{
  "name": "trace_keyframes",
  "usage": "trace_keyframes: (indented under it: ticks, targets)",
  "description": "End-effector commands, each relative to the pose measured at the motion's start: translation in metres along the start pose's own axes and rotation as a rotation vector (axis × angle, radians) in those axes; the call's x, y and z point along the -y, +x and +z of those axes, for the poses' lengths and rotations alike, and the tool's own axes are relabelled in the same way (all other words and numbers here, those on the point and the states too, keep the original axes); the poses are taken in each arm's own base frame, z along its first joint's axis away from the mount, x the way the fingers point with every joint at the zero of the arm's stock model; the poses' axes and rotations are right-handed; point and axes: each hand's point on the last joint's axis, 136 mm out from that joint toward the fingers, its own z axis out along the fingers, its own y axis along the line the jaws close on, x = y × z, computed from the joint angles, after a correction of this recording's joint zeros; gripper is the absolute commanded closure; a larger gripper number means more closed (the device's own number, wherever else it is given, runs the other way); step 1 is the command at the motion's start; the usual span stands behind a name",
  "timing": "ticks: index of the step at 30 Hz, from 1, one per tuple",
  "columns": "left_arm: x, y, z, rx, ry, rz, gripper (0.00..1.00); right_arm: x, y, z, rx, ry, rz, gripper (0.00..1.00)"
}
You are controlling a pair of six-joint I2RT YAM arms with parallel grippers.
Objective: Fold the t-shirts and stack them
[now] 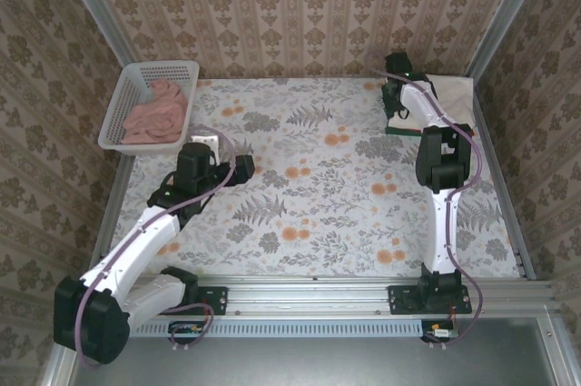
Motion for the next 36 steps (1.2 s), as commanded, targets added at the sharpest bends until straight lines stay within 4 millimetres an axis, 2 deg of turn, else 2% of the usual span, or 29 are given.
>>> trace_keyframes:
  ticks: [1,8,10,13,18,23,30,32,36]
  targets:
    - [-0.008,-0.002,-0.011,0.016,-0.034,0.020,0.00,0.004,0.001,0.002,-0.014,0.015,-0.035,0.00]
    - [-0.015,-0.006,-0.026,0.044,-0.054,0.011,0.00,0.003,0.028,0.024,-0.063,0.018,-0.099,0.00]
    - [-0.018,-0.007,-0.029,0.050,-0.061,0.012,0.00,0.009,0.034,0.027,-0.074,0.018,-0.086,0.00]
    - [-0.022,-0.008,-0.031,0.055,-0.077,0.010,0.00,0.014,0.033,0.018,-0.058,-0.022,-0.049,0.00]
    - [-0.028,-0.008,-0.032,0.058,-0.094,0.001,0.00,0.008,0.012,-0.021,0.028,-0.107,-0.002,0.00]
    - [-0.033,-0.008,-0.036,0.059,-0.112,-0.003,0.00,0.013,-0.006,-0.066,0.101,-0.138,0.023,0.00]
    - [-0.049,-0.010,-0.043,0.088,-0.184,-0.022,0.00,0.001,0.000,-0.100,0.115,-0.265,0.073,0.00]
    - [-0.059,-0.016,-0.046,0.113,-0.247,-0.009,0.00,-0.003,0.002,-0.127,0.147,-0.331,0.118,0.00]
    - [-0.098,-0.030,-0.059,0.136,-0.508,0.079,0.00,-0.014,0.018,-0.200,0.349,-0.461,0.239,0.00]
